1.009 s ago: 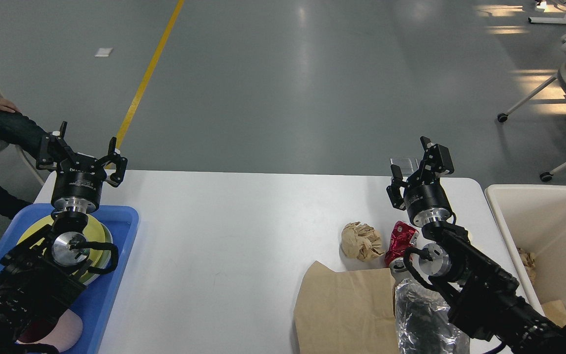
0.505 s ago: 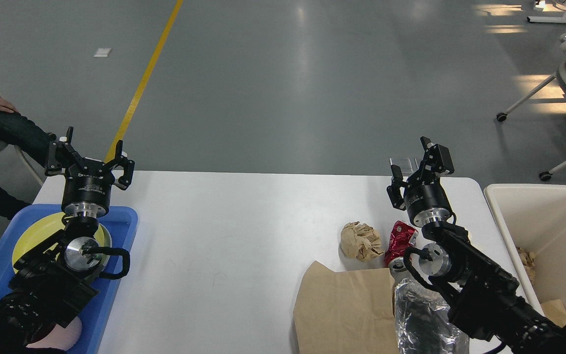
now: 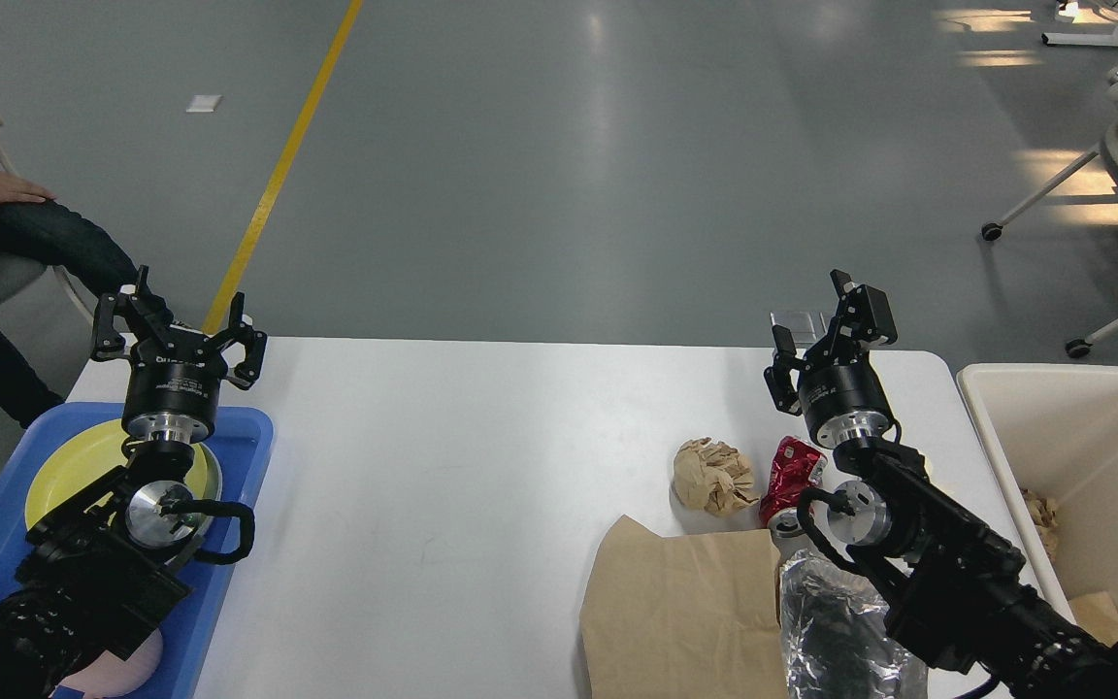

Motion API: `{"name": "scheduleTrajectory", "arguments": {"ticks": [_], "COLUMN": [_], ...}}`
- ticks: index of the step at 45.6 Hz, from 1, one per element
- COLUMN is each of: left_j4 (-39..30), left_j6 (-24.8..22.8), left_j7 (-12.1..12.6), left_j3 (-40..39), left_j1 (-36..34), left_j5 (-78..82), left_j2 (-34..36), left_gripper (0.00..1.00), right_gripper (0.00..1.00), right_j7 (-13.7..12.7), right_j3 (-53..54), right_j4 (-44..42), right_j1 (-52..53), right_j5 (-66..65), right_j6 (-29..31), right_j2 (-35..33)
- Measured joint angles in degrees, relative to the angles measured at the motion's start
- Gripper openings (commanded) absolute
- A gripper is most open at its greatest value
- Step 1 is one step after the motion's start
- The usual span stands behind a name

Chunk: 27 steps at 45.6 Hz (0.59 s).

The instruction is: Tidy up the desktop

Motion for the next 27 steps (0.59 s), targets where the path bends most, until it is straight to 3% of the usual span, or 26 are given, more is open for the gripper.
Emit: {"name": "scheduleTrajectory", "arguments": {"ticks": [27], "left_j4": [0.03], "left_j6": [0.0], "left_j7": [0.0], "left_j3": [0.0], "left_j1": [-0.01], "left_j5": [-0.02], "left_j2": [0.0], "left_gripper": [0.96], "right_gripper": [1.0], "right_j7": [0.0], "right_j3": [0.02], "right_j4": [0.03], "right_j1": [0.0], "right_j5": [0.0], "right_j6": [0.0], "right_j2": [0.0]}}
